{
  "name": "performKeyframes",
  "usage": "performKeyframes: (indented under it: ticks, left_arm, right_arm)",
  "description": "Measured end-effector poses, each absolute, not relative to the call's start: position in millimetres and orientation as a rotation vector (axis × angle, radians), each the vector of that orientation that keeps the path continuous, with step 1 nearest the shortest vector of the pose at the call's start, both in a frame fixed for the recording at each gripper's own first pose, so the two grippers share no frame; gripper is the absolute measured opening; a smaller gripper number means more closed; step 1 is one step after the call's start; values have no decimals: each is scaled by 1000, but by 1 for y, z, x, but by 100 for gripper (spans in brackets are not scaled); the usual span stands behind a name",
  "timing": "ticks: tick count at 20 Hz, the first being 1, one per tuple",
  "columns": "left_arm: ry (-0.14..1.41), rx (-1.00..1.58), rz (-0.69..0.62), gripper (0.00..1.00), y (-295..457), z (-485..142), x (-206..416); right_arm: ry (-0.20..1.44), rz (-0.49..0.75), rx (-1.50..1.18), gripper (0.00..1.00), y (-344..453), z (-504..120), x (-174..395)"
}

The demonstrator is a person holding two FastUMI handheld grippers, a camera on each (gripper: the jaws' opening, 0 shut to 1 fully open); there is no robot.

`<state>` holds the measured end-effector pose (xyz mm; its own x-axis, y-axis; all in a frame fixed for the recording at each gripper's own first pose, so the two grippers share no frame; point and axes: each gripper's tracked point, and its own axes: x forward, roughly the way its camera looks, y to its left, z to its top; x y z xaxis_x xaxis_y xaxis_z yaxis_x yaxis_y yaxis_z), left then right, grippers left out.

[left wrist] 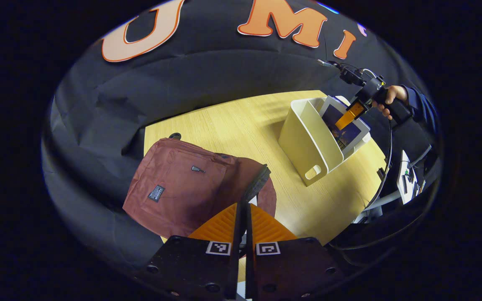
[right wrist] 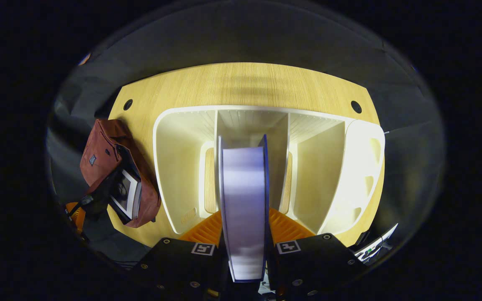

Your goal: Open the schoolbag, grab two books from the bookshelf and put them into the schoolbag.

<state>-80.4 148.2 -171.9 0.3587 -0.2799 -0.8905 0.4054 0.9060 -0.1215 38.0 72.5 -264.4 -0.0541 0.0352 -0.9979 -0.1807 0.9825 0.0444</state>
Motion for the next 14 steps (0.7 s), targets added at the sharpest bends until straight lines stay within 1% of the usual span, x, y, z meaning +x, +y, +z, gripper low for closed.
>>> performKeyframes:
  ticks: [2,7,14]
  left_arm:
    - [1115,130,-449,7,147,-171,-80]
    - [1107,149,-458,8,146,-168,-82]
    - [1098,146,-462,7,148,-166,-86]
  right_arm:
    - [1607,178,-93,39,75,-248,36]
    - [1514,200,-91,39,73,-192,44]
    - [1393,190,-61,38,60,-112,46]
